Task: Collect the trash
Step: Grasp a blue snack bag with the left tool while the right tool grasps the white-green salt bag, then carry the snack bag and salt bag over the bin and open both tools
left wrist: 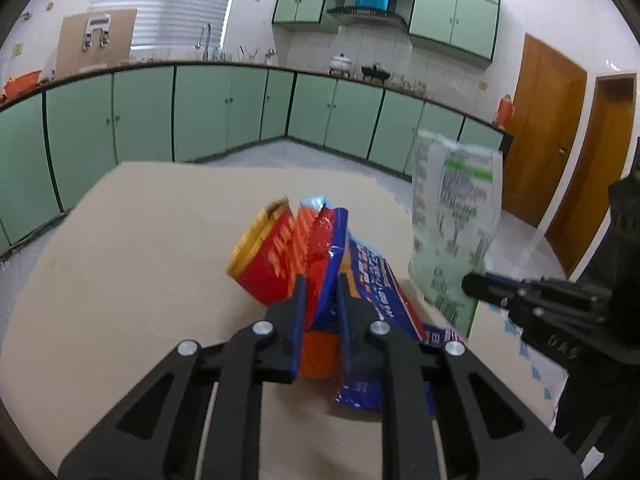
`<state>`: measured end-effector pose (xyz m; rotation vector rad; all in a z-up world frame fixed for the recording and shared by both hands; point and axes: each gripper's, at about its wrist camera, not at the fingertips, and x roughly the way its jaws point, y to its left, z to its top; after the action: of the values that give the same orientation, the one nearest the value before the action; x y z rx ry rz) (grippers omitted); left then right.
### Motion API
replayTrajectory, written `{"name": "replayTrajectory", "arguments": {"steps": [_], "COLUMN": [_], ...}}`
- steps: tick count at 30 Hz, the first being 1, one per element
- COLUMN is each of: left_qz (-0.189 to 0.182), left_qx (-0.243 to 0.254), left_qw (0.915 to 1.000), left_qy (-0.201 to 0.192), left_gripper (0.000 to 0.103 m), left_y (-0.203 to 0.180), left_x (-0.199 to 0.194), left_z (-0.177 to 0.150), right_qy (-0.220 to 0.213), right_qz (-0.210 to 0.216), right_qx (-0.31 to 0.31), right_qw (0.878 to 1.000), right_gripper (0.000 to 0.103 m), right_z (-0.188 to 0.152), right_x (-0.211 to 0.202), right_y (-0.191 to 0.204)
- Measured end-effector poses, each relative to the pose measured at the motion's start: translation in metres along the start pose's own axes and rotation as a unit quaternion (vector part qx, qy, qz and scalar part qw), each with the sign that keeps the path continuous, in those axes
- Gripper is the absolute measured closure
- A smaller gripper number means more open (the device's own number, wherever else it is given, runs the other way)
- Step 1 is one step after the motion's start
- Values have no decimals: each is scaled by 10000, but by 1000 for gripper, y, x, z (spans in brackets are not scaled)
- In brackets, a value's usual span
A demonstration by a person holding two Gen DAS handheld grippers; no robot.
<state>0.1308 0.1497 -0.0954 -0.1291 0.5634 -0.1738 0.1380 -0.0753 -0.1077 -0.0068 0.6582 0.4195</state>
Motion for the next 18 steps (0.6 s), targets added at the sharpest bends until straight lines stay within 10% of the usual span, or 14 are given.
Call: {"name": "replayTrajectory", "arguments": {"steps": [18], "left_qz": [-430], "left_qx": [353], "left_qw": [9960], "left_qy": [-700], "left_gripper": [96], "left_y": [-55], "left_x": [-30], "left_z": [50], "right_qy": [-449], "right_qz": [-290], "right_qx": [-100], "right_qw": [9985], "right_gripper": [101], "right_z": [25], "right_x": [-53], "right_y": [-14]}}
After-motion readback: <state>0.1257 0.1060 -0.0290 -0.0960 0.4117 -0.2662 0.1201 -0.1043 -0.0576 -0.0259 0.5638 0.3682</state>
